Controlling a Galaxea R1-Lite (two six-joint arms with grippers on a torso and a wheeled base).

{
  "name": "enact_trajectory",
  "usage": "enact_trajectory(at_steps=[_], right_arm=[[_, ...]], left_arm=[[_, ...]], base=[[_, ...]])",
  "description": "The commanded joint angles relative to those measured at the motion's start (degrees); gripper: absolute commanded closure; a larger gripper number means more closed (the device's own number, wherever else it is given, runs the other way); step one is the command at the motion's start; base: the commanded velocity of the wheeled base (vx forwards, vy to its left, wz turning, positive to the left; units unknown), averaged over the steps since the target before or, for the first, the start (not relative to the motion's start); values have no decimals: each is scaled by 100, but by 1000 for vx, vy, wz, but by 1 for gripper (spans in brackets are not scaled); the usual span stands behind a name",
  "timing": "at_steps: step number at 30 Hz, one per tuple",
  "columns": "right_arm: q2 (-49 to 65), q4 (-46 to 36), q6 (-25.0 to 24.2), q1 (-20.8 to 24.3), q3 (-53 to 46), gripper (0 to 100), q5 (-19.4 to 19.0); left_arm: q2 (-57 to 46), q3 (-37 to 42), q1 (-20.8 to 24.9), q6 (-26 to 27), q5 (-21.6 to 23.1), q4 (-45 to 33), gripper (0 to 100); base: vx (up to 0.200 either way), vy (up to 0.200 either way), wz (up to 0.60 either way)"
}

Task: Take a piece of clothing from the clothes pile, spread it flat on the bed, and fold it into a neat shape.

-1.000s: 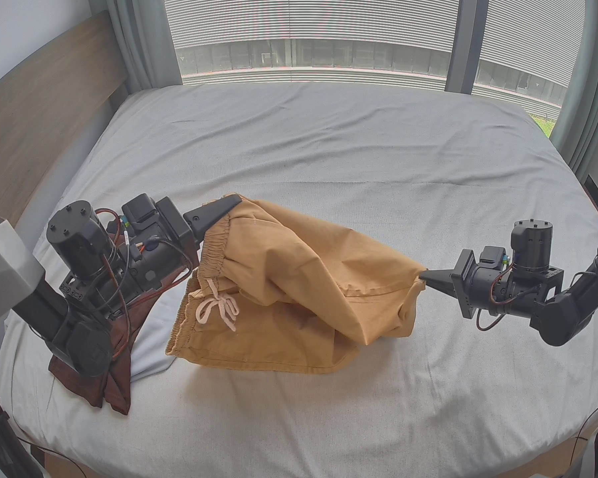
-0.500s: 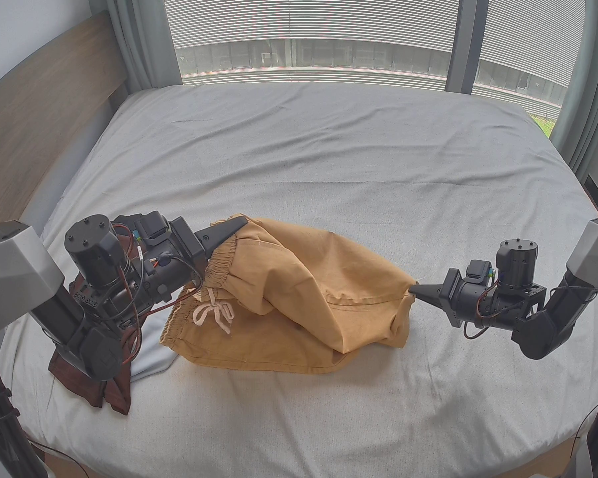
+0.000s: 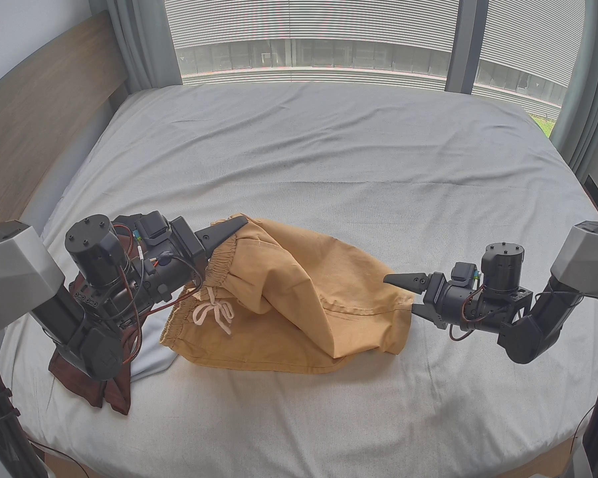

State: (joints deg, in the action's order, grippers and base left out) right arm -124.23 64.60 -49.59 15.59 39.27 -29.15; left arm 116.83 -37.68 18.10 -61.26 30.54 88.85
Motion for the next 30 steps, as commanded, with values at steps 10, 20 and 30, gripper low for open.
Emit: enact_trajectory(at_steps=[10, 20, 30], right_arm=[[-567, 18, -7, 207, 336, 0, -3], [-699, 18, 11, 313, 459, 0, 6], [-1103, -44, 222, 295, 714, 0, 6]], left_arm=[[-12, -2, 9, -9, -4, 10, 100], [-12, -11, 0, -18, -4, 10, 100], [-82, -11, 0, -27, -4, 10, 100]], base=[[0, 0, 0], [0, 0, 0], [0, 0, 0]])
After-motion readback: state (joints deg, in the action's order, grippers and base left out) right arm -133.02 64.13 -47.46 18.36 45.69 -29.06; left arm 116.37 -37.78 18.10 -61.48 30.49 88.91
